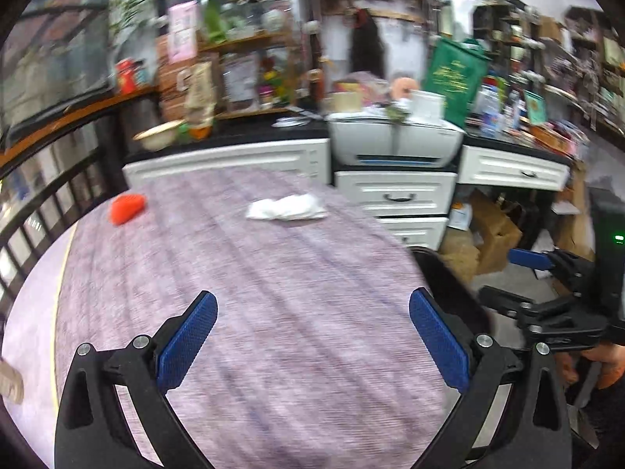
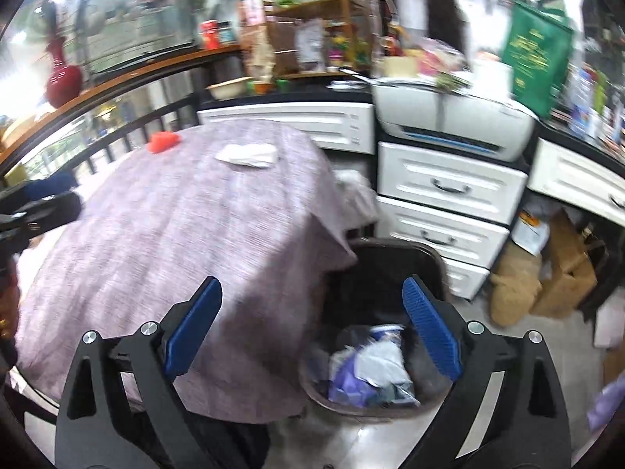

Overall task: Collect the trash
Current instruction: 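Move both grippers back over the table toward the tissue and orange net, then grasp the orange mesh net with the left gripper while the right grasps the white tissue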

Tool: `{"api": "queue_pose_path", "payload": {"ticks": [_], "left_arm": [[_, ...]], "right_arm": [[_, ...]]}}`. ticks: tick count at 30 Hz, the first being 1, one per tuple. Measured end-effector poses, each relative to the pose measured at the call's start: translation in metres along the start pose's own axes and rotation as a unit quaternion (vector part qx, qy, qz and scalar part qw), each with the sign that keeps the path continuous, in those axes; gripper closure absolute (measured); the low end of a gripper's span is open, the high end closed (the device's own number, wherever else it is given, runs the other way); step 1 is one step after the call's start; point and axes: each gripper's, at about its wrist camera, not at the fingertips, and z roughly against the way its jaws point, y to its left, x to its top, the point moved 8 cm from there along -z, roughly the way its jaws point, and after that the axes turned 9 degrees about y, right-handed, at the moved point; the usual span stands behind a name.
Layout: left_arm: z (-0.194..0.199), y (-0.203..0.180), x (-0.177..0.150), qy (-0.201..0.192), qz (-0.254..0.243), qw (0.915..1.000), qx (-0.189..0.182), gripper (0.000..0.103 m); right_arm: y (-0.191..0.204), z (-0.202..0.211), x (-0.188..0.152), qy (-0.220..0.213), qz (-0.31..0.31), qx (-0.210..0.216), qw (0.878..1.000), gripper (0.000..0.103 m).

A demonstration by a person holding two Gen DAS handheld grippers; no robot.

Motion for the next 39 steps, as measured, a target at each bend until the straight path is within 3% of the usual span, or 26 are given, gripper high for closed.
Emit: {"api": "queue_pose_path", "payload": {"ticks": [12, 22, 23, 25, 27, 29, 32, 35, 39], "left_arm": [[-0.042, 0.135, 0.001, 0.045, 0.052, 0.9950, 0.073, 0.006], [-0.111, 0.240, 0.036, 0.078, 0.087, 0.9878, 0.103, 0.005], [-0.119, 0.256, 0.043, 0.079, 0.101, 0.9862, 0.105, 0.005], [-0.133, 0.283, 0.055, 0.078, 0.125, 0.9831, 0.109, 0.006], [-0.146, 0.306, 0.067, 0.077, 0.136, 0.9819, 0.107, 0.006], [-0.158, 0.328, 0.085, 0.068, 0.133, 0.9821, 0.115, 0.006], [-0.178, 0.344, 0.104, 0.063, 0.113, 0.9846, 0.117, 0.006], [-0.201, 0.344, 0.115, 0.074, 0.081, 0.9890, 0.099, 0.006], [-0.224, 0.343, 0.123, 0.086, 0.064, 0.9881, 0.111, 0.006]], "right_arm": [[0.088, -0.064, 0.061, 0.036, 0.086, 0.050, 0.994, 0.007], [0.092, -0.167, 0.146, 0.084, 0.126, 0.000, 0.988, 0.009], [0.089, -0.181, 0.152, 0.094, 0.131, -0.006, 0.987, 0.011], [0.086, -0.197, 0.156, 0.110, 0.132, -0.010, 0.985, 0.027], [0.083, -0.210, 0.158, 0.127, 0.136, -0.006, 0.983, 0.034], [0.082, -0.216, 0.158, 0.135, 0.146, -0.008, 0.980, 0.049], [0.083, -0.218, 0.159, 0.138, 0.158, -0.009, 0.978, 0.063], [0.083, -0.218, 0.162, 0.141, 0.159, -0.008, 0.977, 0.070], [0.087, -0.220, 0.164, 0.141, 0.164, -0.009, 0.976, 0.076]]}}
